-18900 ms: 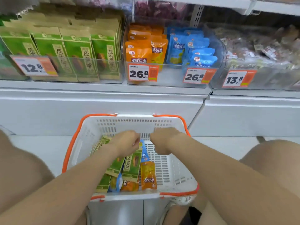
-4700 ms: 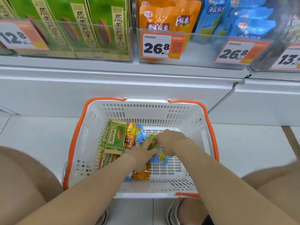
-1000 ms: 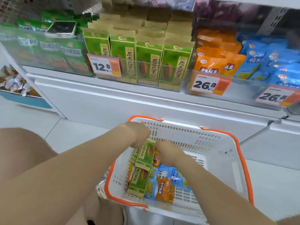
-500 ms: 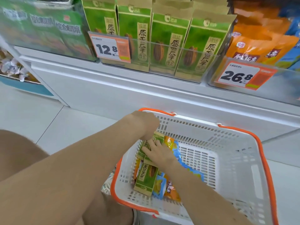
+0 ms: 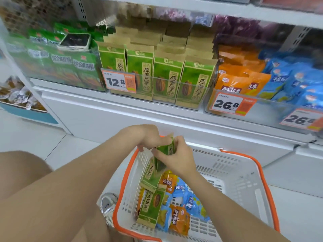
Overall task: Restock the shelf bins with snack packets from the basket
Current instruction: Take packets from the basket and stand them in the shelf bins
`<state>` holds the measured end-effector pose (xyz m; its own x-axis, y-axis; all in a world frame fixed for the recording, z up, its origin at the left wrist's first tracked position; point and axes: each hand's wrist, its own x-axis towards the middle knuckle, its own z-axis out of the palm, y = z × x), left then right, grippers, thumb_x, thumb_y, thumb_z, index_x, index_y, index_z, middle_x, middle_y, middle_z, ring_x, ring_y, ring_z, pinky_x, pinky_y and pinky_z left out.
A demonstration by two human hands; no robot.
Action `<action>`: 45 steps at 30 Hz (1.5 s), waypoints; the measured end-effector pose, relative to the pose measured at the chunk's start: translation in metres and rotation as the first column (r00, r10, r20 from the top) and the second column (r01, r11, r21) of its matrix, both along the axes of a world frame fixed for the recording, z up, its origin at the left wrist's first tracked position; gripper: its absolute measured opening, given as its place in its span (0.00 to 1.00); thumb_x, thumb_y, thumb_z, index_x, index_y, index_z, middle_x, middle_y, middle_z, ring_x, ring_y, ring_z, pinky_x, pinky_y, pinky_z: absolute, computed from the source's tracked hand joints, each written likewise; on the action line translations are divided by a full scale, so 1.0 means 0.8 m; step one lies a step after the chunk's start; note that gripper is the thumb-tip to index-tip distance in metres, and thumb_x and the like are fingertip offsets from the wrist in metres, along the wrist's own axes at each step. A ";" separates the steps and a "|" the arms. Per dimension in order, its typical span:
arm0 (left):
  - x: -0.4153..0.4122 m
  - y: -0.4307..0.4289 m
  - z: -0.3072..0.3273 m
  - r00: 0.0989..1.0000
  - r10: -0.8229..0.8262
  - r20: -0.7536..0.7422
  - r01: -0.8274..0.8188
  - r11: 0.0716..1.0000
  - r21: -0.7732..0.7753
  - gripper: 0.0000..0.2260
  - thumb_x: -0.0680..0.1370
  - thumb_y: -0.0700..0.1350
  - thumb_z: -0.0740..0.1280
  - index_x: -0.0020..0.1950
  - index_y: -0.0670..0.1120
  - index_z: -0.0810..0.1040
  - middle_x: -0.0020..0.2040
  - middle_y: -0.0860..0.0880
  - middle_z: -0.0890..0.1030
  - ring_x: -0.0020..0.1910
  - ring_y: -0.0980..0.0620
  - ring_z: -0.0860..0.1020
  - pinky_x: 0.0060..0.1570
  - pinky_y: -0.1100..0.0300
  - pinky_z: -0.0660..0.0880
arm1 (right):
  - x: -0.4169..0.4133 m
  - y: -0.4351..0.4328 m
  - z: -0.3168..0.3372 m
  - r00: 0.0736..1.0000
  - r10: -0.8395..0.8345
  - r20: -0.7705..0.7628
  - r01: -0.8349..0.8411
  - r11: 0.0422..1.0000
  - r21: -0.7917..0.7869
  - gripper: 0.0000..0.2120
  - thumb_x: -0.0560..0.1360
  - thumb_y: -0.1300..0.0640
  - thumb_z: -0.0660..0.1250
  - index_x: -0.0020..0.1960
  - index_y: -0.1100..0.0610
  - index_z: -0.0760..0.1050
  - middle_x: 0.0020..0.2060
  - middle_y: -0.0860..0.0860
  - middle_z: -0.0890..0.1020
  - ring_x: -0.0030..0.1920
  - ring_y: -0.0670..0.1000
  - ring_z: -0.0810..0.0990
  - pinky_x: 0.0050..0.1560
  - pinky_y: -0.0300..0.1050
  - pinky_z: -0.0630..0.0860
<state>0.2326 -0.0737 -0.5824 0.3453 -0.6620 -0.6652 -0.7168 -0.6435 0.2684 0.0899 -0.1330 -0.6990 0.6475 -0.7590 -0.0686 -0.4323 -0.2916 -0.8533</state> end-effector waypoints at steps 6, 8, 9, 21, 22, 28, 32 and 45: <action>0.006 0.014 0.030 0.930 0.235 -0.284 -0.329 0.877 -0.350 0.10 0.84 0.48 0.68 0.57 0.41 0.82 0.50 0.40 0.85 0.46 0.42 0.87 0.42 0.49 0.86 | -0.006 -0.004 0.067 0.974 -0.084 0.212 0.094 0.995 -0.039 0.19 0.69 0.41 0.79 0.50 0.47 0.73 0.43 0.43 0.82 0.40 0.42 0.82 0.39 0.41 0.78; 0.012 0.022 0.043 0.896 0.273 -0.351 -0.411 0.810 -0.418 0.08 0.83 0.50 0.70 0.53 0.46 0.84 0.50 0.43 0.86 0.44 0.44 0.87 0.36 0.54 0.84 | -0.011 -0.007 0.085 0.961 -0.089 0.263 0.099 0.995 -0.024 0.11 0.76 0.49 0.75 0.52 0.46 0.73 0.44 0.44 0.83 0.39 0.46 0.84 0.41 0.55 0.82; 0.015 0.025 0.050 0.879 0.283 -0.383 -0.444 0.779 -0.443 0.08 0.82 0.51 0.71 0.52 0.48 0.84 0.49 0.44 0.87 0.45 0.45 0.87 0.35 0.56 0.83 | -0.012 -0.009 0.095 0.953 -0.085 0.290 0.092 0.996 -0.011 0.11 0.78 0.52 0.73 0.56 0.47 0.72 0.43 0.45 0.83 0.38 0.47 0.84 0.41 0.56 0.82; 0.055 0.016 0.139 0.873 0.471 -0.126 -0.276 0.265 -0.924 0.14 0.81 0.34 0.61 0.59 0.50 0.78 0.64 0.48 0.76 0.62 0.49 0.76 0.63 0.50 0.73 | 0.039 -0.038 0.263 0.818 0.028 0.574 0.249 0.883 -0.397 0.11 0.82 0.53 0.68 0.62 0.51 0.70 0.50 0.43 0.84 0.50 0.48 0.84 0.48 0.59 0.81; 0.064 0.015 0.138 0.852 0.523 0.014 -0.179 0.317 -0.931 0.20 0.76 0.29 0.63 0.62 0.50 0.77 0.67 0.47 0.72 0.65 0.47 0.72 0.65 0.48 0.71 | 0.046 -0.039 0.277 0.776 0.010 0.631 0.298 0.876 -0.380 0.11 0.82 0.54 0.68 0.60 0.53 0.69 0.49 0.44 0.84 0.49 0.47 0.85 0.47 0.59 0.81; 0.104 0.001 0.134 0.732 0.490 0.473 0.121 0.590 -0.798 0.30 0.75 0.34 0.66 0.75 0.52 0.71 0.73 0.50 0.70 0.71 0.42 0.64 0.67 0.39 0.63 | 0.089 -0.048 0.330 0.682 0.010 0.731 0.411 0.822 -0.395 0.11 0.82 0.58 0.69 0.56 0.59 0.67 0.42 0.43 0.82 0.41 0.46 0.81 0.44 0.54 0.77; 0.112 -0.002 0.137 0.693 0.552 0.464 0.118 0.547 -0.828 0.18 0.78 0.35 0.64 0.62 0.54 0.80 0.61 0.52 0.81 0.65 0.44 0.70 0.63 0.42 0.63 | 0.120 -0.060 0.331 0.743 0.078 0.665 0.340 0.811 -0.475 0.12 0.82 0.59 0.68 0.55 0.56 0.64 0.41 0.45 0.81 0.38 0.48 0.79 0.39 0.49 0.71; 0.118 0.009 0.150 0.720 0.578 0.383 0.080 0.480 -0.874 0.10 0.82 0.42 0.69 0.52 0.58 0.85 0.49 0.55 0.85 0.56 0.46 0.79 0.55 0.47 0.62 | 0.187 -0.098 0.333 0.972 0.236 -0.019 -0.159 0.592 -0.790 0.13 0.83 0.54 0.66 0.66 0.52 0.78 0.55 0.51 0.85 0.57 0.57 0.81 0.58 0.53 0.76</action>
